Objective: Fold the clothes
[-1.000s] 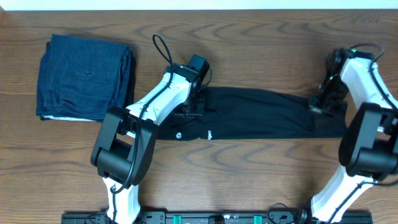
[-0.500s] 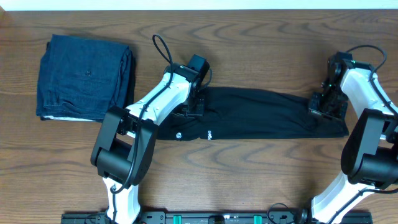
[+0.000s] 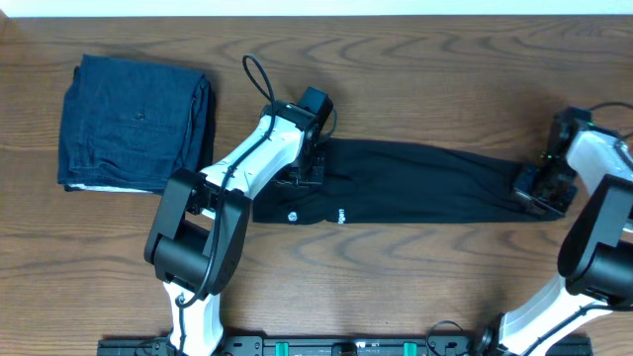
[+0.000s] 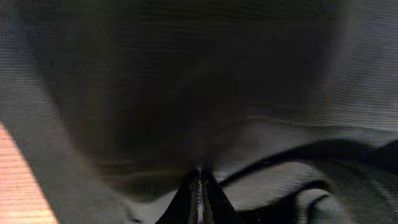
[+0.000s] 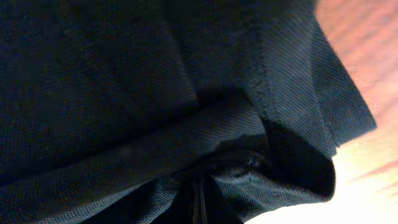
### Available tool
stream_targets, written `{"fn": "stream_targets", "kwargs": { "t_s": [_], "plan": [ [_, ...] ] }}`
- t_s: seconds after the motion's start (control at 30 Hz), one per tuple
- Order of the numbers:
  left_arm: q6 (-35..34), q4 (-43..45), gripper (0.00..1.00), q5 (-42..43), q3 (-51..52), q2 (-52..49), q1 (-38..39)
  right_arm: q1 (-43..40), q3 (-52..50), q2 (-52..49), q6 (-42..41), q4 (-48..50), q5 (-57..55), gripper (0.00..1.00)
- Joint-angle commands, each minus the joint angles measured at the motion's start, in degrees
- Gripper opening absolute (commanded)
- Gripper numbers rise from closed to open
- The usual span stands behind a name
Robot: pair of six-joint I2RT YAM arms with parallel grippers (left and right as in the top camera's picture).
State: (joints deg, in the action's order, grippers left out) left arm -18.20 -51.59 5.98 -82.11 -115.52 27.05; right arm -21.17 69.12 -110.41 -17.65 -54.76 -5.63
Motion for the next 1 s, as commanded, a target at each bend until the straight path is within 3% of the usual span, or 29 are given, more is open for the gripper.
{"fn": "stream_targets", "kwargs": {
  "t_s": [0.0,0.2,0.4,0.53,0.6,0.63,0.73,0.87,0.97],
  "plan": [
    [-0.09,-0.13,0.06,-0.7,0.35,-0.17,-0.35,-2.32,1.53,-0.39,-1.25,-0.52,2.16,0.01],
    [0.09,-1.11,0.06,-0.7,-2.47,1.9,-0.63,-2.19,3.26,-0.37,4.33,-0.46,9.07,0.15],
    [-0.2,-3.63,0.08,-0.7,-5.18,10.25,-2.4,-2.16,8.79,0.44,7.52,-5.4,10.64,0.18],
    [-2.6,-5.44,0.28,-0.7,-5.18,16.37,-5.64,-2.14,9.62,3.13,8.96,-5.75,9.27,0.22],
    [-3.65,-6.34,0.46,-0.68,-5.16,18.47,-7.85,-2.19,9.62,3.69,8.87,-5.53,6.05,0.29],
    [-3.8,-6.71,0.5,-0.68,-5.16,19.17,-8.74,-2.21,9.62,3.69,8.61,-5.4,4.42,0.34],
    [-3.78,-8.48,0.55,-0.68,-5.14,20.2,-11.69,-2.54,9.14,3.48,7.37,-4.07,-0.07,0.68],
    [-3.78,-10.32,0.57,-0.68,-3.96,19.96,-14.08,-3.43,8.17,3.48,8.98,-0.44,0.13,0.8],
    [-3.78,-10.62,0.57,-0.7,-3.04,19.93,-14.78,-3.8,7.3,3.43,13.49,1.81,2.82,0.8]
  ]
}}
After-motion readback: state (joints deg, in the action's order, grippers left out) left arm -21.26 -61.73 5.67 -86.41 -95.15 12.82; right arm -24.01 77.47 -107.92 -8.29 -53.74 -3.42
